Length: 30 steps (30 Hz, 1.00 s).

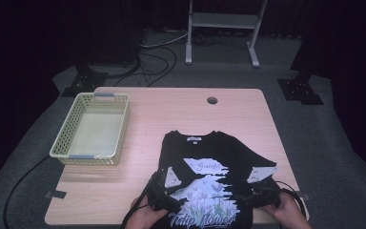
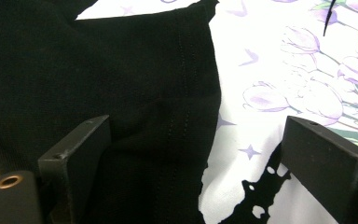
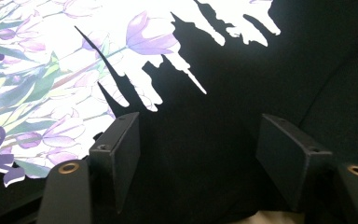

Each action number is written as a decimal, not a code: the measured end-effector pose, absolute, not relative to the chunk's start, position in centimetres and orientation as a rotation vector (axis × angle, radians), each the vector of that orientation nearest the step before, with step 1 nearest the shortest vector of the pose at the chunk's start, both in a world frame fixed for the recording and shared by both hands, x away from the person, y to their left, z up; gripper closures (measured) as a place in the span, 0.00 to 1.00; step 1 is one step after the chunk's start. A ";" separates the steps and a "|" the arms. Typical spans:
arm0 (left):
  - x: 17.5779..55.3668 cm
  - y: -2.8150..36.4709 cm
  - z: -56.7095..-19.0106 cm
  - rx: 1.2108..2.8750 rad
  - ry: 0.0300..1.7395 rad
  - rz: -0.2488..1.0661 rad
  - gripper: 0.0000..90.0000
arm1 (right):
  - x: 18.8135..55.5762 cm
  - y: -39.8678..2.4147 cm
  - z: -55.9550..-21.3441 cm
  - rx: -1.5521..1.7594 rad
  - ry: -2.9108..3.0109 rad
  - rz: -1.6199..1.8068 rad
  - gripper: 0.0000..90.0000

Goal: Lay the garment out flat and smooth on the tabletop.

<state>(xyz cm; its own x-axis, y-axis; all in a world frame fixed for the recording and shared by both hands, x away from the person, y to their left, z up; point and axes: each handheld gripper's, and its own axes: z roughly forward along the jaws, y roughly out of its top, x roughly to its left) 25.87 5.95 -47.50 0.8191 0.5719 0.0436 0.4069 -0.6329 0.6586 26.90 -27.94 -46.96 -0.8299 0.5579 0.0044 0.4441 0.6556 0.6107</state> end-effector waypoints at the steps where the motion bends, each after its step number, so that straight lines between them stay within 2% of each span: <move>1: 25.7 5.8 -47.5 2.343 0.711 0.326 0.10 | 26.8 -28.1 -47.0 0.822 2.689 0.917 0.34; 12: 24.8 3.9 -45.9 2.368 0.604 0.310 0.10 | 25.2 -30.2 -47.0 0.823 2.691 0.913 0.33; 22: 27.1 1.5 -44.5 2.405 0.483 0.283 0.10 | 24.2 -31.0 -47.1 0.844 2.667 0.925 0.32; 24: 27.8 1.1 -44.3 2.420 0.445 0.278 0.15 | 24.2 -31.0 -47.1 0.850 2.664 0.924 0.32; 26: 28.6 0.6 -44.2 2.446 0.420 0.277 0.15 | 24.2 -31.0 -47.1 0.850 2.664 0.922 0.32; 30: 30.0 -0.1 -44.3 2.470 0.373 0.245 0.25 | 24.2 -31.0 -47.1 0.847 2.665 0.921 0.32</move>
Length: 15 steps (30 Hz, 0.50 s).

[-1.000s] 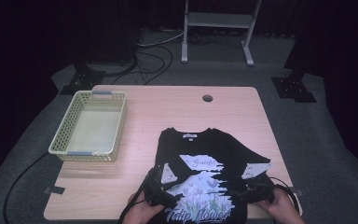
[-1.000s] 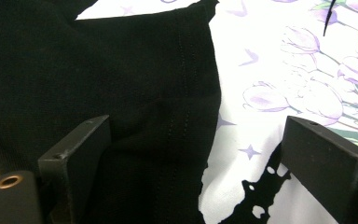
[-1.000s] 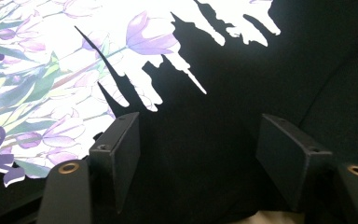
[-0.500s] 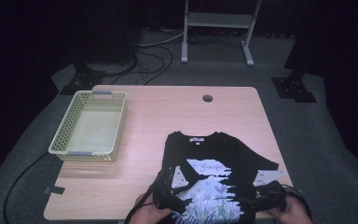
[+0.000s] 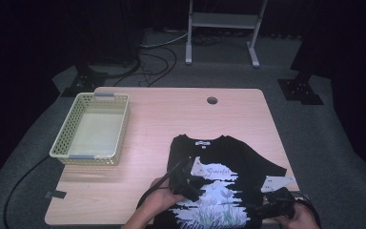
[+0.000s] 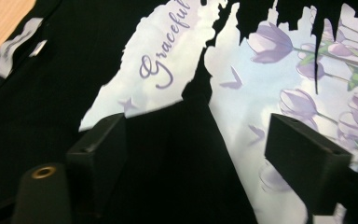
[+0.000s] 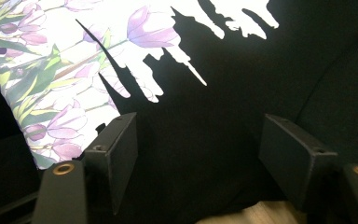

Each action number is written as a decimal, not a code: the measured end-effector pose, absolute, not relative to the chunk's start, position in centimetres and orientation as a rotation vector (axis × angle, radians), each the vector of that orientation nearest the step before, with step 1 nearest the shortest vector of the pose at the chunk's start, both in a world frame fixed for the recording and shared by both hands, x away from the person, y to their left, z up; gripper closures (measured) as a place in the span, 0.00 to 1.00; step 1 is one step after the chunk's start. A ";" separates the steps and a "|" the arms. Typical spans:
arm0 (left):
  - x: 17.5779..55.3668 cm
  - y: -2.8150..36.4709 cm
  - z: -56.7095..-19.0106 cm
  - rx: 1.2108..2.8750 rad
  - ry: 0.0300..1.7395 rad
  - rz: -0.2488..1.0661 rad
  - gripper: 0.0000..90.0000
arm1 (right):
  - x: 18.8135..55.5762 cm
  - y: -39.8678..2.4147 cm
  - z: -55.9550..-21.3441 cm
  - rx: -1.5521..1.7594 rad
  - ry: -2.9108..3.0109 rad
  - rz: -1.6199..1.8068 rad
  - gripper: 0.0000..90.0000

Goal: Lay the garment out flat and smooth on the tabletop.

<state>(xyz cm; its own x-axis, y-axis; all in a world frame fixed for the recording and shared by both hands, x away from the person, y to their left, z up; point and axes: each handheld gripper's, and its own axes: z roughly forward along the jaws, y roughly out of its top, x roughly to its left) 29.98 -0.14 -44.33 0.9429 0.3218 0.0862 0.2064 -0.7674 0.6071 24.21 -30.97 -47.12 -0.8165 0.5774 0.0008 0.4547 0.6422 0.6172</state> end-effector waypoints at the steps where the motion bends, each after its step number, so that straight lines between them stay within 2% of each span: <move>1: 30.3 -0.3 -44.4 2.479 0.361 0.242 0.26 | 24.2 -31.0 -47.1 0.844 2.665 0.920 0.32; 4: 31.1 -0.9 -44.7 2.491 0.346 0.220 0.30 | 24.2 -30.9 -47.1 0.849 2.663 0.921 0.31; 9: 32.1 -1.7 -45.3 2.513 0.297 0.168 0.45 | 24.0 -31.0 -47.3 0.868 2.644 0.939 0.31; 15: 32.7 -1.9 -45.9 2.518 0.261 0.121 0.57 | 23.9 -31.0 -47.4 0.877 2.628 0.956 0.31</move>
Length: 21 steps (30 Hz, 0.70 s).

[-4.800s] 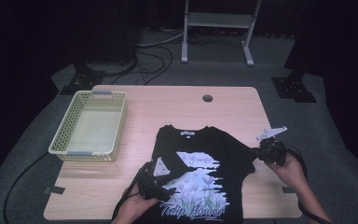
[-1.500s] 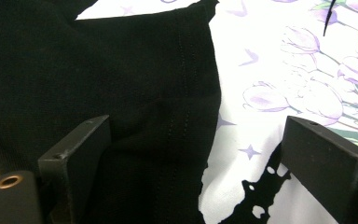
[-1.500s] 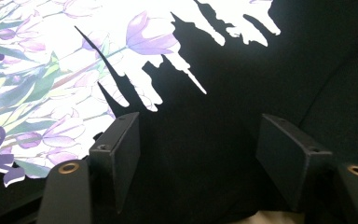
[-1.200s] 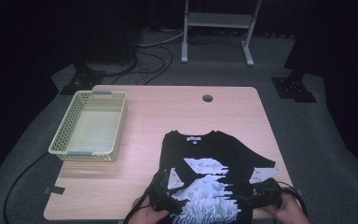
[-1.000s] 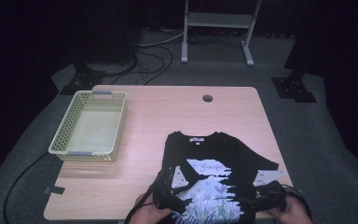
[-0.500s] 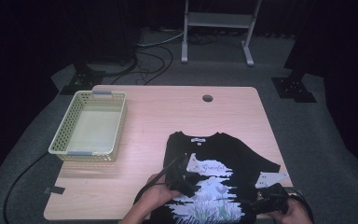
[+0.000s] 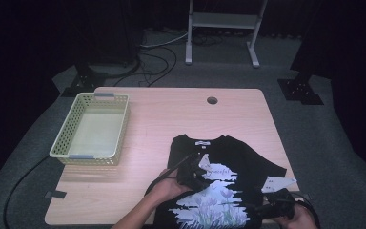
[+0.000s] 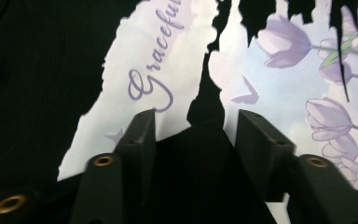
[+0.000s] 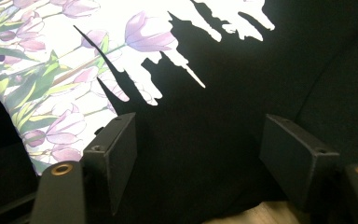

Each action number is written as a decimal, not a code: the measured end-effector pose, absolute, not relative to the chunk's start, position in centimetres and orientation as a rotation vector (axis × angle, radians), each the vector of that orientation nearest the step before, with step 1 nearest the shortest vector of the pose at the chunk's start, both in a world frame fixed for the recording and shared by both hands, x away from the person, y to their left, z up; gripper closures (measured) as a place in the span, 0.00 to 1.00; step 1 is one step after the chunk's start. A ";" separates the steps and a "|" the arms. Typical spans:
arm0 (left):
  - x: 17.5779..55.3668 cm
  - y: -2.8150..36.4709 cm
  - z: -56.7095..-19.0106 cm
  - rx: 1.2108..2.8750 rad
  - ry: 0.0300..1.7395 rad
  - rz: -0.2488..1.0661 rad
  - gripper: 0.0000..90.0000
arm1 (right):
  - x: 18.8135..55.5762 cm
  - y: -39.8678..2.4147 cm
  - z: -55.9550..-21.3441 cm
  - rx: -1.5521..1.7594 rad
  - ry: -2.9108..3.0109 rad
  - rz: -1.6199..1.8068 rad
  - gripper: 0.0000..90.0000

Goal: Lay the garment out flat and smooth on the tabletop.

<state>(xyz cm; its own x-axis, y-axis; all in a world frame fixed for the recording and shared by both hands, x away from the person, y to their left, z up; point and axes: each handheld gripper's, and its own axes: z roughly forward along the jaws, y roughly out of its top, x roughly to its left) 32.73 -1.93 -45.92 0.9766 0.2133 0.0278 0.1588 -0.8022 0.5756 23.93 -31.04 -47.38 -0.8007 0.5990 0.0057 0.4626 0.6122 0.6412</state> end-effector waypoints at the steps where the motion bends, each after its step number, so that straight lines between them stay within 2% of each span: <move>1: 32.8 -1.8 -45.9 2.521 0.251 0.124 0.61 | 23.9 -31.1 -47.4 0.878 2.625 0.960 0.31; 10: 32.9 -1.6 -45.7 2.538 0.216 0.179 0.90 | 23.7 -31.0 -47.5 0.906 2.604 0.969 0.31; 13: 32.8 -1.2 -45.4 2.540 0.212 0.178 0.93 | 23.7 -30.9 -47.4 0.916 2.602 0.960 0.31; 21: 32.3 0.5 -44.0 2.528 0.199 0.219 0.94 | 23.7 -30.7 -47.4 0.937 2.597 0.944 0.31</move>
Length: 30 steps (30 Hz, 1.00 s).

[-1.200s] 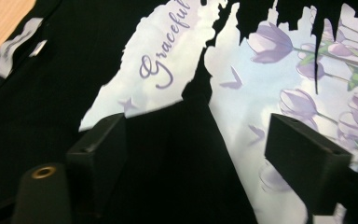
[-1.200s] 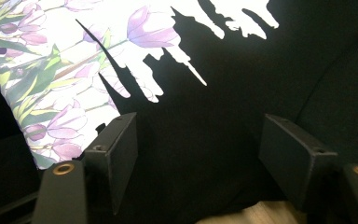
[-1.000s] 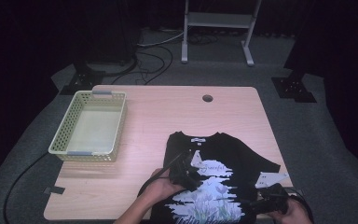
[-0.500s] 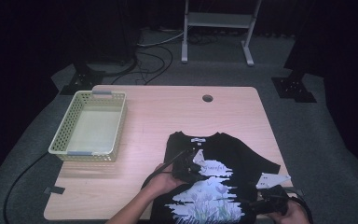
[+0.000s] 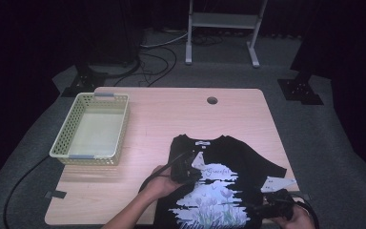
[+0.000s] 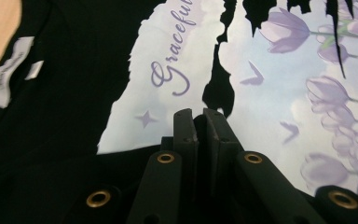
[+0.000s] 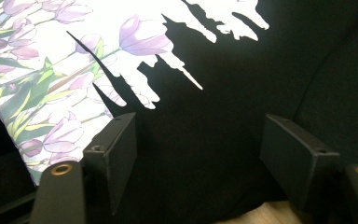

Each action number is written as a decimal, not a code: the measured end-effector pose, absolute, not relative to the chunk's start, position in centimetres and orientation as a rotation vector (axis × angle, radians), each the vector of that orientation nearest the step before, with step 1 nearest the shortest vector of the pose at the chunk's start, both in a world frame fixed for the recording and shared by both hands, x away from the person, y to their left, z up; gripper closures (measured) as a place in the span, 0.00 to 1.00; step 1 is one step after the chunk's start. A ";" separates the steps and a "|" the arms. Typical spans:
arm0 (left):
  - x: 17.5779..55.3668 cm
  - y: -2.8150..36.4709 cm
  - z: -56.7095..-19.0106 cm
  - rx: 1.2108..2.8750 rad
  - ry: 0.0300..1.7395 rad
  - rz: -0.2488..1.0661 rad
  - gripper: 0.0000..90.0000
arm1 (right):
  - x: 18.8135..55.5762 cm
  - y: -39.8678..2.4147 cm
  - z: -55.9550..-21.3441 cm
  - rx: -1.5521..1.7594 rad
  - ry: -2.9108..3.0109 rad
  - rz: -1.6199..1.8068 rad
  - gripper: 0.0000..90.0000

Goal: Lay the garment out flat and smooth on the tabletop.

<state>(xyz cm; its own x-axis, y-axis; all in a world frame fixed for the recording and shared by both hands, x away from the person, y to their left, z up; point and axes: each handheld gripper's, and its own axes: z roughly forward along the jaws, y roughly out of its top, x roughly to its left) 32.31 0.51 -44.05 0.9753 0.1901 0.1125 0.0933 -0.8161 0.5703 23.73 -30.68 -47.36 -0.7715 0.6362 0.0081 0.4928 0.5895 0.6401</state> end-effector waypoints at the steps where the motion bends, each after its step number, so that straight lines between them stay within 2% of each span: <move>1: 32.2 0.8 -43.9 2.528 0.199 0.228 0.94 | 23.7 -30.7 -47.4 0.937 2.598 0.944 0.31; 30: 31.2 10.6 -42.0 2.458 0.344 0.326 0.94 | 24.0 -29.7 -46.9 1.015 2.599 0.859 0.30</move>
